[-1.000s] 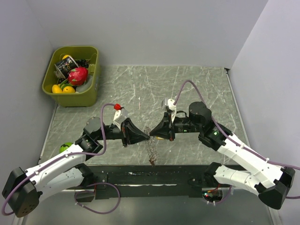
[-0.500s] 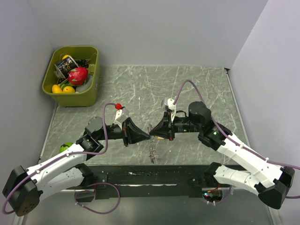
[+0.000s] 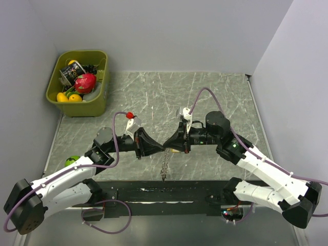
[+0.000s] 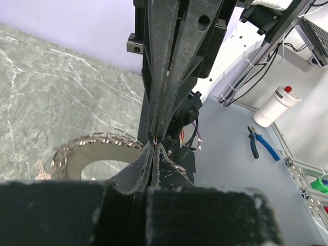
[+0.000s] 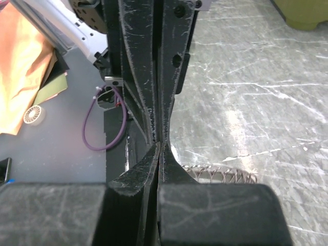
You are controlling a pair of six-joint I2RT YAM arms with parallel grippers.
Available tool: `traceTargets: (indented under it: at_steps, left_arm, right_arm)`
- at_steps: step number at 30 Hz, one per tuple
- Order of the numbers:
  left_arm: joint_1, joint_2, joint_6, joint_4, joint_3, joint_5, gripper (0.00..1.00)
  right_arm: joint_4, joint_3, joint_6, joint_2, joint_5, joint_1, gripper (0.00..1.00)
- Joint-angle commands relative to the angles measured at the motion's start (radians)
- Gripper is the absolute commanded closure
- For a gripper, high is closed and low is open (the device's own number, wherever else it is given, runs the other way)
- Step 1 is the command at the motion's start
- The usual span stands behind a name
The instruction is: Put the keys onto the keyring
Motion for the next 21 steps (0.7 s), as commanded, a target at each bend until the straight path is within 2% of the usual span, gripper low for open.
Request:
traceTargets:
  at_steps: [1,5,6,7,10,11,16,21]
  left_arm:
    - [-0.005,-0.009,-0.01,0.081,0.022,0.001,0.99]
    - [-0.004,-0.034,0.005,0.063,0.011,-0.028,0.99]
    - [-0.005,-0.038,0.008,0.047,0.01,-0.034,0.99]
    - [-0.005,-0.043,0.011,0.041,0.008,-0.04,0.99]
    - [-0.005,-0.064,0.022,0.029,0.002,-0.062,0.99]
    - [-0.005,-0.075,0.026,0.024,-0.001,-0.068,0.99]
    - [-0.005,-0.096,0.037,0.012,-0.004,-0.08,0.99]
    - [-0.004,-0.101,0.045,0.001,-0.003,-0.072,0.99]
  right_arm:
    - [0.043,-0.009,0.003,-0.007,0.05,-0.009,1.0]
    - [0.05,-0.031,0.011,-0.042,0.106,-0.013,1.0]
    - [0.054,-0.038,0.017,-0.065,0.119,-0.014,0.96]
    - [0.065,-0.044,0.016,-0.076,0.123,-0.019,0.84]
    - [0.08,-0.069,0.016,-0.106,0.109,-0.028,0.61]
    - [0.082,-0.074,0.014,-0.109,0.085,-0.031,0.51]
    - [0.091,-0.084,0.016,-0.099,0.021,-0.032,0.4]
    - [0.122,-0.089,0.02,-0.106,-0.041,-0.034,0.37]
